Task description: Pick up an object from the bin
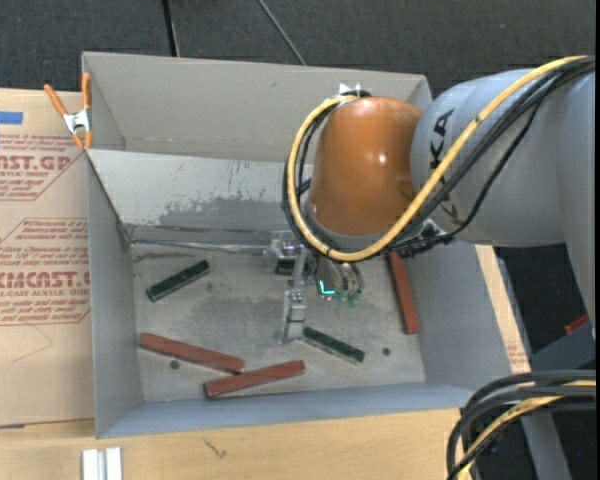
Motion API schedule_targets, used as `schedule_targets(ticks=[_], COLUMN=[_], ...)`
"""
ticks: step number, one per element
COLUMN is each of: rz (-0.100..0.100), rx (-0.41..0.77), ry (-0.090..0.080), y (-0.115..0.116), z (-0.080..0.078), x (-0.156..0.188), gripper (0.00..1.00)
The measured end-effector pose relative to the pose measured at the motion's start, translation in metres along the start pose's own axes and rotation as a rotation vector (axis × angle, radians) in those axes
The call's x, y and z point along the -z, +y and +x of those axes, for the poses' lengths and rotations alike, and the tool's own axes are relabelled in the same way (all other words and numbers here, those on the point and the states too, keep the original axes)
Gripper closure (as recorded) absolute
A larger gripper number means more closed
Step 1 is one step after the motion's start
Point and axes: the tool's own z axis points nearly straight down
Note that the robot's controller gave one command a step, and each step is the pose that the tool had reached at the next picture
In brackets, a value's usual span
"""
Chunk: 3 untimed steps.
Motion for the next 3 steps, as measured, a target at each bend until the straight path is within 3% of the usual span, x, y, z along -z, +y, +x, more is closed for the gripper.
schedule_targets(ticks=[1,2,3], rz=[-0.001,-0.001,0.001], rx=[-0.001,0.058,0.209], ry=[-0.007,-0.012,-0.008], y=[0.0,-0.017,-0.04], z=[-0.002,0.025,0.029], x=[0.004,-0.032,-0.072], gripper=[0.0,0.0,0.0])
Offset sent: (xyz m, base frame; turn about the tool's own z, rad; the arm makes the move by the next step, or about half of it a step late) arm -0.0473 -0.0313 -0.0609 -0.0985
